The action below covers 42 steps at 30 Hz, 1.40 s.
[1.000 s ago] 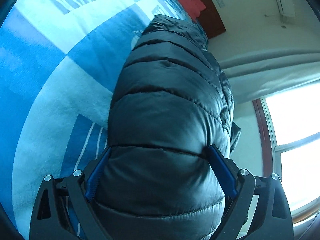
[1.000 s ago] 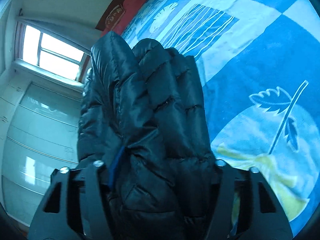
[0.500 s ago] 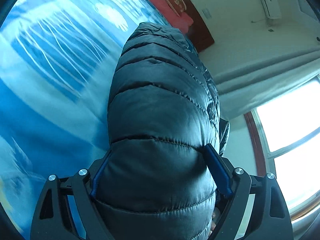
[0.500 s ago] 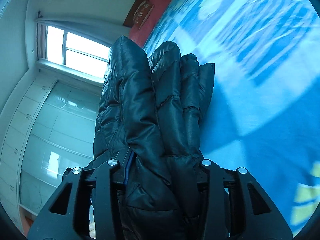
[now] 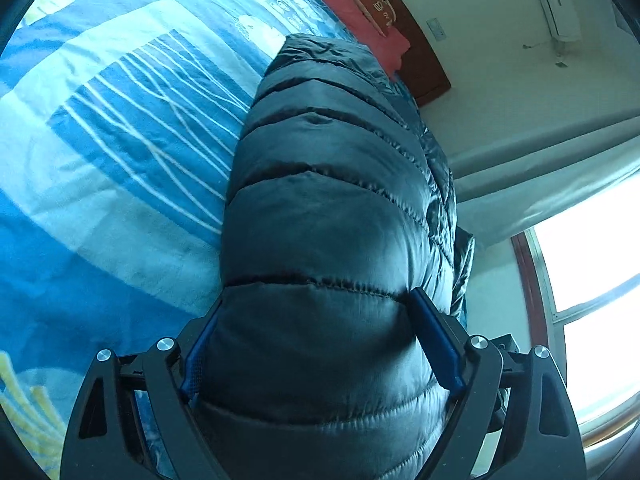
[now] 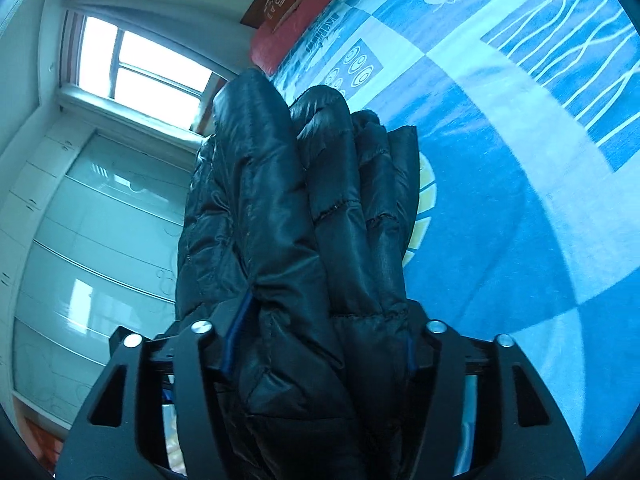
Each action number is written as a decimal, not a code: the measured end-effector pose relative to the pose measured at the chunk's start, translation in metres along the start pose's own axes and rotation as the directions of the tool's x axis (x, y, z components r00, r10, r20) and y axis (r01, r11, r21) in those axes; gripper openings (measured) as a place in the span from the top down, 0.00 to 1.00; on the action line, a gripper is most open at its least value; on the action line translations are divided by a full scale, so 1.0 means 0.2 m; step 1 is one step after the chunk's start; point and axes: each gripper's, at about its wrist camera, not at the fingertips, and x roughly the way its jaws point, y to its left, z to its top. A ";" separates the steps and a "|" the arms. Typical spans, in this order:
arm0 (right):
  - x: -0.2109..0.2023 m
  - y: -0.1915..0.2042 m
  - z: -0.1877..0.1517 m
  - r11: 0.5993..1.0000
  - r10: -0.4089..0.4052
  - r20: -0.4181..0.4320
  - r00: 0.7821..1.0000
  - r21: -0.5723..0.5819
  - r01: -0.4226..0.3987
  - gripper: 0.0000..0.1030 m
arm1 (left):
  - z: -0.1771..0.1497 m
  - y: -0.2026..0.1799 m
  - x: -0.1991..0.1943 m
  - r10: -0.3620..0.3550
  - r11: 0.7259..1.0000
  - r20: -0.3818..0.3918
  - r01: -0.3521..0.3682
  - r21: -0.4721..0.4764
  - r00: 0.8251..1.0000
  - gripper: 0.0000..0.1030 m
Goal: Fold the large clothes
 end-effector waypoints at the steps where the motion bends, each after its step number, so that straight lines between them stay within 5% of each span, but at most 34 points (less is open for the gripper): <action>1: -0.03 -0.01 -0.01 1.000 -0.002 -0.002 1.000 -0.014 0.002 0.34 | 0.00 0.00 -0.02 0.005 1.000 0.007 -0.005 -0.007 1.000 0.18; 7: -0.14 0.01 0.05 0.999 -0.003 0.028 1.000 -0.049 0.005 0.22 | 0.04 0.04 -0.18 -0.019 1.000 0.075 0.019 0.005 0.997 0.17; 12: -0.02 -0.02 0.23 1.000 0.010 0.000 1.000 -0.002 -0.010 0.20 | 0.19 0.05 -0.07 -0.054 0.999 0.023 0.054 -0.003 0.998 0.17; 18: 0.14 -0.06 0.31 1.000 -0.012 -0.046 0.999 0.022 0.013 0.20 | 0.29 0.04 0.04 0.023 1.000 0.011 -0.023 0.015 1.000 0.17; 23: 0.17 -0.13 0.30 0.997 -0.011 -0.057 0.998 0.079 0.015 0.48 | 0.30 0.01 0.12 0.116 0.992 0.003 -0.116 0.049 0.993 0.17; 42: 0.22 -0.24 0.26 0.995 -0.004 -0.054 0.999 0.100 0.010 0.56 | 0.28 -0.04 0.27 0.224 0.967 0.027 -0.226 0.115 0.974 0.17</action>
